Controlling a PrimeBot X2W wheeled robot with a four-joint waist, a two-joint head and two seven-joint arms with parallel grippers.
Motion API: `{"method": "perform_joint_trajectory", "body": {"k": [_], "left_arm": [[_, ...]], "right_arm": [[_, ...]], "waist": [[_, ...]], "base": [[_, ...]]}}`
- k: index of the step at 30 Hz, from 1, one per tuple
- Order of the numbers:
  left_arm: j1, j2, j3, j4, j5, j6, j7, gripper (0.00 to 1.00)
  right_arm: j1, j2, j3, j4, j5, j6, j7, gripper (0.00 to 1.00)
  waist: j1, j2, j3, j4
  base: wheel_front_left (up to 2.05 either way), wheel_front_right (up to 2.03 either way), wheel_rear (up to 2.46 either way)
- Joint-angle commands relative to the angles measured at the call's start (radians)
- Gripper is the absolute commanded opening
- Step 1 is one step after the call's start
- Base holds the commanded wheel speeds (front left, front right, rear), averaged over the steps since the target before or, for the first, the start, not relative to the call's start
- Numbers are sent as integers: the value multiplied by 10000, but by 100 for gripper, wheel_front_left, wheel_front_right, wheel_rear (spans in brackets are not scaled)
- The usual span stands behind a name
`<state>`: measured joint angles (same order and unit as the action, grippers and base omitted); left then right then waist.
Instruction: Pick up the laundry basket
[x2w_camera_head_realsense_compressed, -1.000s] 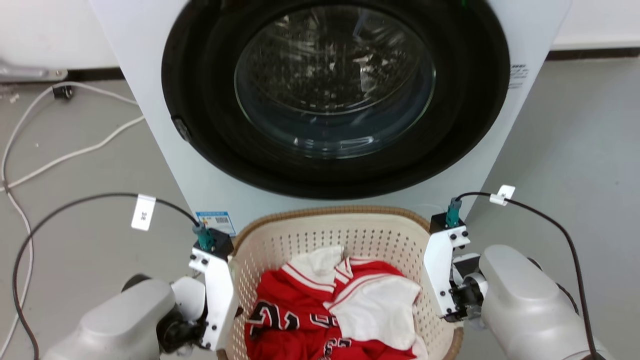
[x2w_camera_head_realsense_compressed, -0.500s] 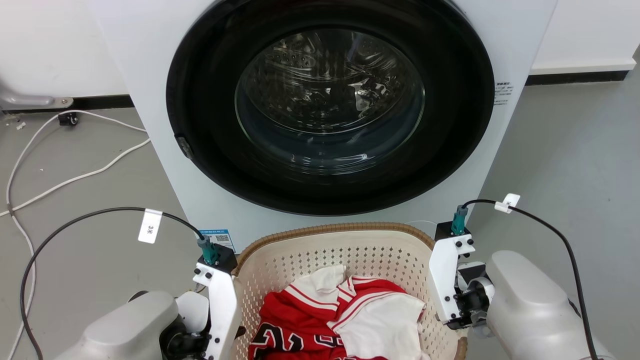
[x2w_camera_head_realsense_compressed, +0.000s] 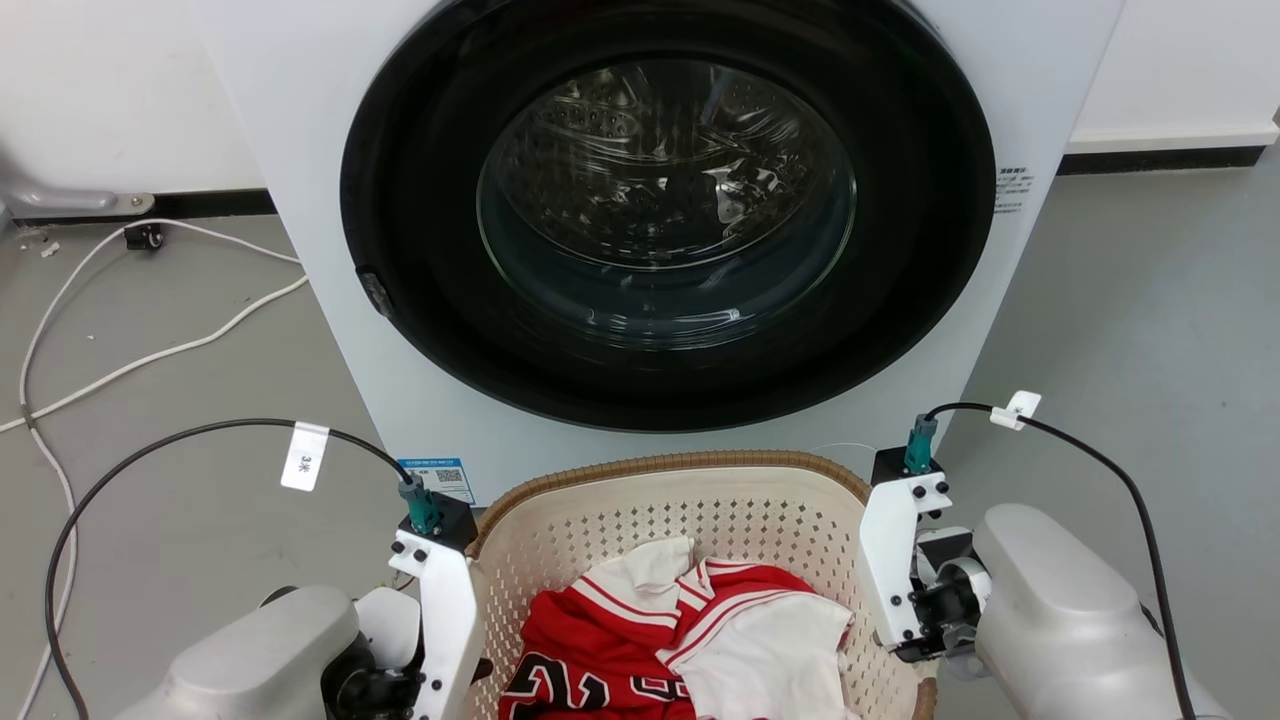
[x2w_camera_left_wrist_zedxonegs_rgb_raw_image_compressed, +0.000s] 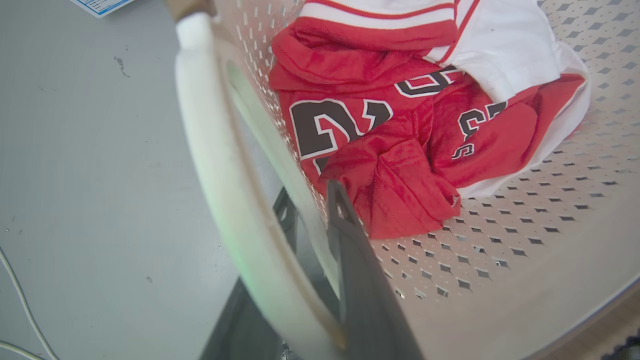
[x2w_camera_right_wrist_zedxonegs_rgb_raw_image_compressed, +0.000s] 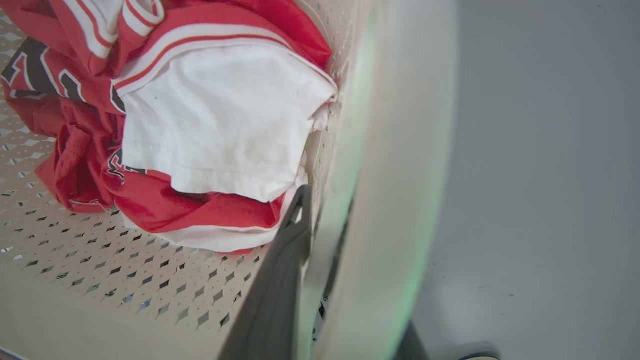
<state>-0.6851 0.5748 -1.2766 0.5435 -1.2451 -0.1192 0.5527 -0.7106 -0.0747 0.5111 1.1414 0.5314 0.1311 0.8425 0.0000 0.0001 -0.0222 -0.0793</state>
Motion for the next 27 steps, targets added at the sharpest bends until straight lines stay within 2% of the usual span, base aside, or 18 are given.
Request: {"method": "perform_joint_trajectory", "body": {"k": [1, 27], "left_arm": [[65, 162, -75, 9, 131, -190, 123, 0], [-108, 32, -70, 100, 236, -191, 90, 0]], "right_arm": [[-90, -403, 90, -55, -18, -7, -6, 0], [-328, -197, 261, 355, 296, -5, -18, 0]], "waist": [[0, -1, 8, 3], [0, -1, -64, -144]], "base": [[0, 0, 0], [0, 0, 0]]}}
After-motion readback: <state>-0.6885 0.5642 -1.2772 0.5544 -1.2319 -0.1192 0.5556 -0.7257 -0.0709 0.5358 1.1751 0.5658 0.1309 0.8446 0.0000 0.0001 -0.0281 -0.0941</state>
